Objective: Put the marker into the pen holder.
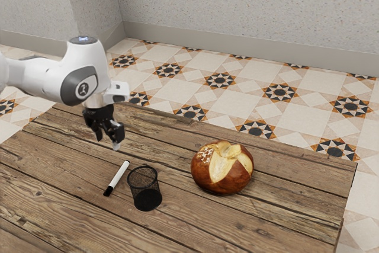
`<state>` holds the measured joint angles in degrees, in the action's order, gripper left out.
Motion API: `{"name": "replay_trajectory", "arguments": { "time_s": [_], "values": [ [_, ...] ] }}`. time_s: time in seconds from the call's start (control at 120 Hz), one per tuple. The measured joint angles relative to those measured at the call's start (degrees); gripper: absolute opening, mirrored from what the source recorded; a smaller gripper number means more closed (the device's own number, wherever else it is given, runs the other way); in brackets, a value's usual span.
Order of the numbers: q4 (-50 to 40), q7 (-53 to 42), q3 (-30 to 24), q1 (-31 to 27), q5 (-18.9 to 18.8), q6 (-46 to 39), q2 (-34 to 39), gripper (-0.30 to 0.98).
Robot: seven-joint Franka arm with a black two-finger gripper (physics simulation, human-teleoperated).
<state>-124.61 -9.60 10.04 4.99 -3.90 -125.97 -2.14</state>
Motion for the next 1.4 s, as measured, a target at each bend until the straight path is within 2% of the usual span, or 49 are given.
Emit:
{"name": "replay_trajectory", "arguments": {
  "time_s": [0.117, 0.267, 0.917, 1.25, 1.4],
  "values": [
    [0.45, 3.85, -0.09, -1.33, 0.07, -2.33, -4.81, 0.37],
    [0.56, 7.81, -0.16, -1.08, 0.33, -5.24, -8.55, 0.29],
    [4.80, 16.93, -0.98, -0.83, 1.85, -9.29, -17.95, 0.23],
    [4.86, 19.04, -1.09, -0.86, 1.61, -9.58, -17.69, -0.03],
    [4.19, 19.35, -3.08, -0.91, 1.14, -8.39, -9.47, -0.08]
  ]
}}
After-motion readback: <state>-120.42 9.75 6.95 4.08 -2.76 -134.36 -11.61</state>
